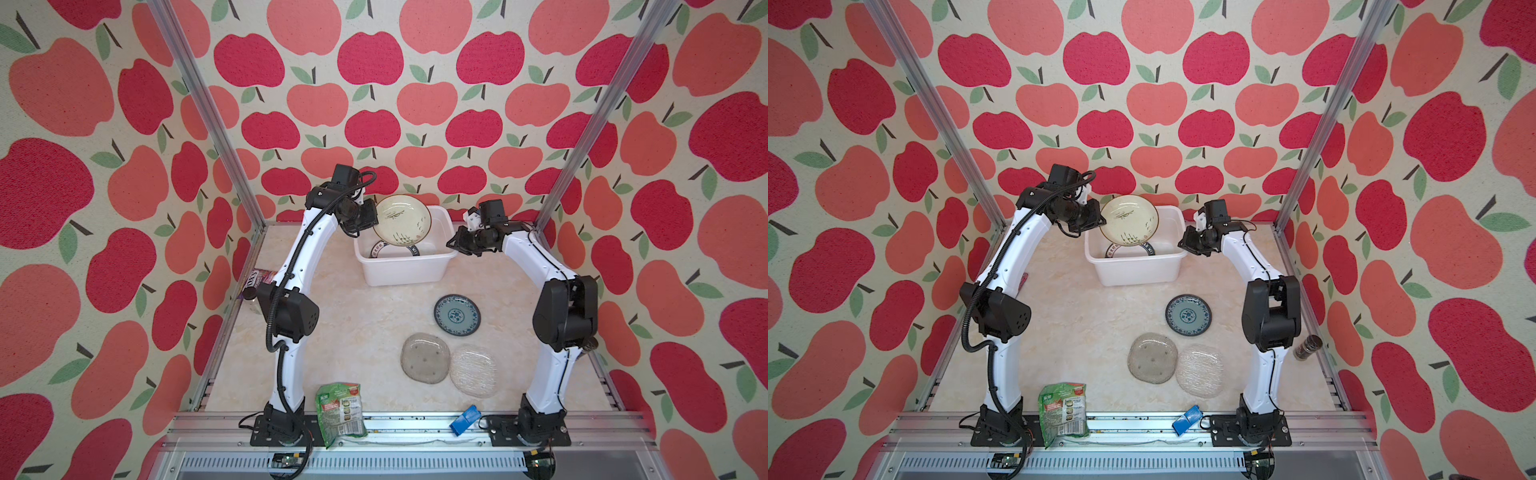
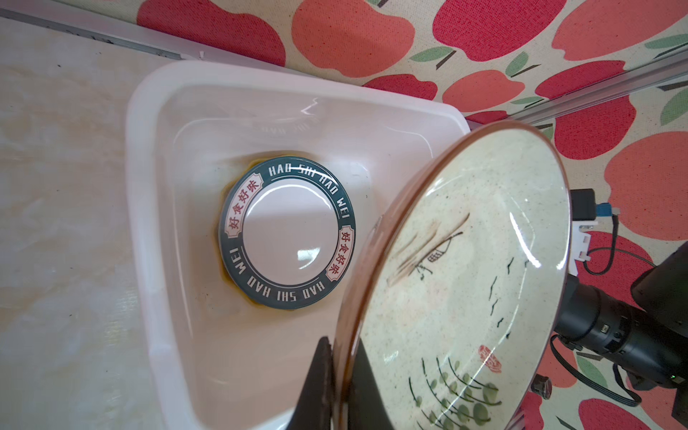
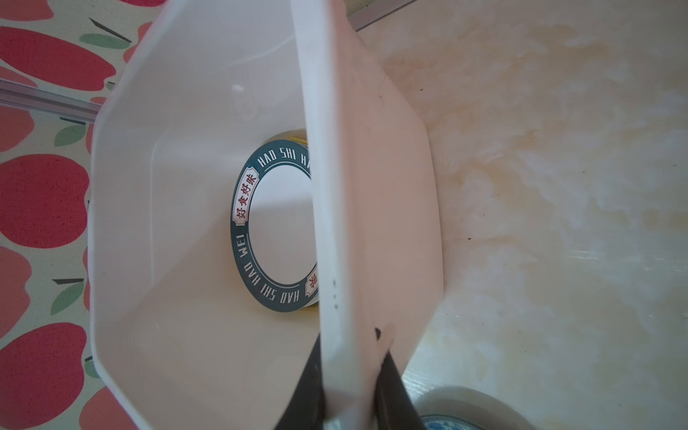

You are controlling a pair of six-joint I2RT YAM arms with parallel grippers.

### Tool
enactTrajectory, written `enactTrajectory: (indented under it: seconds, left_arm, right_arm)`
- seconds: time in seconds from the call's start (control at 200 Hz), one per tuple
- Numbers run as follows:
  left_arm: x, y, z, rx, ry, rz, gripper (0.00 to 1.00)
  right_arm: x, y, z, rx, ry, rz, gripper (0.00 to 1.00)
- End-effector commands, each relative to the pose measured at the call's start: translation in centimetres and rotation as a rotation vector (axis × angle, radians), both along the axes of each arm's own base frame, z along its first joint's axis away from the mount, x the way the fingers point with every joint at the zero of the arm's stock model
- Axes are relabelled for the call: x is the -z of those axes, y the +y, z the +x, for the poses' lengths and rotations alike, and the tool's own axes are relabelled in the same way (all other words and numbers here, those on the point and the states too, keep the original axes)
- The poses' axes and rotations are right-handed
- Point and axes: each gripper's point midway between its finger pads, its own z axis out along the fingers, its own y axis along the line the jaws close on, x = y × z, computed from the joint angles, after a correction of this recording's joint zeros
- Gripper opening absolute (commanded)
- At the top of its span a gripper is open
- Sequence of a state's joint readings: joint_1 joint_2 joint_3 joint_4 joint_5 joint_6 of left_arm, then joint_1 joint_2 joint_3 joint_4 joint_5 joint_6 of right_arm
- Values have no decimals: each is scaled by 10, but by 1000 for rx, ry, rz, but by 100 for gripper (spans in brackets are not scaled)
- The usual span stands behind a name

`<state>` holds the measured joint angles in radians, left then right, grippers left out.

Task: Place the plates into the plastic bin on the countertop
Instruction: Move the plastic bin to the center of the table.

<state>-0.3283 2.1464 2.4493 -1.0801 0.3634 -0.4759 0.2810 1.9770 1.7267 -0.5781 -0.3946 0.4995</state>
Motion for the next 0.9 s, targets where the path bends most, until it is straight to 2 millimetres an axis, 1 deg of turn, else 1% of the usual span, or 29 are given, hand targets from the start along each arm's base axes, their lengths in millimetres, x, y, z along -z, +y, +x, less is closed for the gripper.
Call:
enactTrajectory:
  seconds: [0.0,0.06,0.195,0.28,0.425,0.5,0.555,0.695,0.81,0.896]
  left_arm:
    - [-23,-8,-2,44,-47,-52,0]
    - [-22,-7,-3,46,-44,-47,0]
    - [-16,-5,-10,52,-22,-15,0]
    - [-11,-3,-15,54,-5,14,0]
    - [-11,-1,-23,45,-1,41,0]
    - [-10,0,-30,39,3,69,0]
    - [-11,2,-33,32,4,83,0]
    - [-18,9,-40,-12,-2,90,0]
    - [-17,21,-47,-83,13,136,0]
    - [-20,31,-57,-147,51,130,0]
  right_arm:
    - [-16,54,-51,-249,59,115,0]
    - [-14,58,-60,-265,78,127,0]
    - [-8,55,-78,-262,116,106,0]
    - [1,51,-93,-254,149,71,0]
    - [21,41,-122,-195,230,-1,0]
    - [27,38,-137,-165,260,-39,0]
    - [31,37,-145,-146,268,-54,0]
    - [32,37,-146,-91,275,-53,0]
    - [38,35,-143,-66,298,-80,0]
    - [36,34,-142,-63,328,-110,0]
